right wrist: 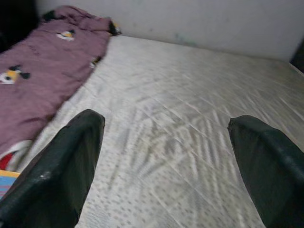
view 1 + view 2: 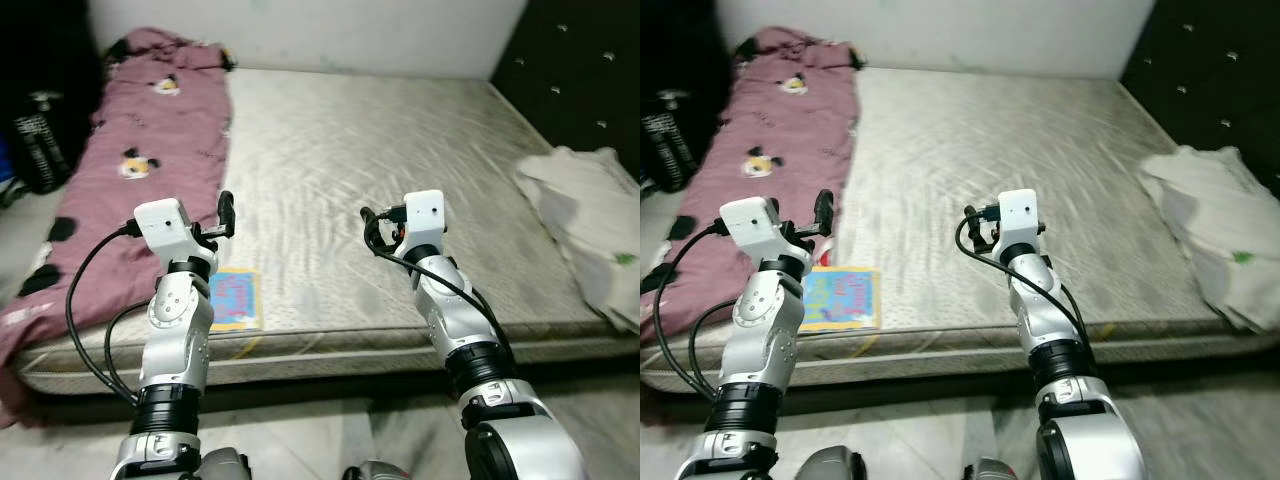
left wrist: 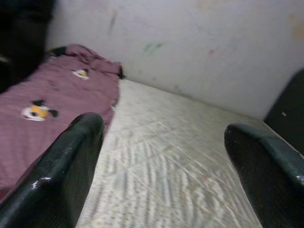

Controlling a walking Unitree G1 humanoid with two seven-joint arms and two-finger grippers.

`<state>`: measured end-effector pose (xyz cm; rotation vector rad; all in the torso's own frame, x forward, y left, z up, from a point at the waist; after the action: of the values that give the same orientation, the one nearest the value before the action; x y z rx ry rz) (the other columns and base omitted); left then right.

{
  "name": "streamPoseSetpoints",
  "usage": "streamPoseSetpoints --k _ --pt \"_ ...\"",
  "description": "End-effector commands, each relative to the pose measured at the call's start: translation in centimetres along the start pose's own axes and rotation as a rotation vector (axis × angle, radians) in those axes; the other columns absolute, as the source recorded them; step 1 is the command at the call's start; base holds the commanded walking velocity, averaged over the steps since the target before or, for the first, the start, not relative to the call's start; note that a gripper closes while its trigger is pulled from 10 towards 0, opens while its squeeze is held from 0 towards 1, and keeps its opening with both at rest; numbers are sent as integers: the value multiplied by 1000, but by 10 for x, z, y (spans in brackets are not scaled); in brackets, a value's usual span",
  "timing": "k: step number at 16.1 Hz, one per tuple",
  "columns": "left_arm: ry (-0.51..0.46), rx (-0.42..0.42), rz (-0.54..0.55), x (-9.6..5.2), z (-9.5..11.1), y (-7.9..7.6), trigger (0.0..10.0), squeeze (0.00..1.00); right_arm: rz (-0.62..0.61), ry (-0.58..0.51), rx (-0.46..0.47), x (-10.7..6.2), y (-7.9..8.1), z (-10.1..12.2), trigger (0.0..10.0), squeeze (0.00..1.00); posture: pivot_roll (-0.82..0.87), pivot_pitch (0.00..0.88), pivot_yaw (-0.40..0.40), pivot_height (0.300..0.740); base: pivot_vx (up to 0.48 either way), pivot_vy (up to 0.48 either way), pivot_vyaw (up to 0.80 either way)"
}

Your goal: Clean up the room

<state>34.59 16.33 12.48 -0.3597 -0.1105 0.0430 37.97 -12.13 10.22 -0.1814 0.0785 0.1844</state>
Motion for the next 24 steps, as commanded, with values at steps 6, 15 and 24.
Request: streamPoseSetpoints --k 6,15,24 --pt "-5 -7 -41 1 2 -9 10000 0 -20 0 -2 0 -9 2 10000 0 31 0 -86 740 121 0 -135" --pt "13 1 -41 2 0 -9 10000 0 -35 3 15 1 -11 2 10000 0 31 0 -80 740 82 0 0" --pt "10 3 -48 2 1 -9 10000 0 -41 6 22 1 -11 2 10000 0 30 0 -77 740 319 0 -94"
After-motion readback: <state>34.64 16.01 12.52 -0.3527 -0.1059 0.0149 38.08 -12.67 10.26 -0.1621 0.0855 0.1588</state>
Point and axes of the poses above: a point about 5 cm out from each wrist's last joint towards the gripper, its own x axis pointing out of the wrist towards the gripper, its own z axis along the axis of the wrist's last joint, y = z × x, the point moved 3 cm from there along x, pointing out of the wrist towards the gripper, and after that the axes turned 8 degrees about -x, right-handed, at the moved point
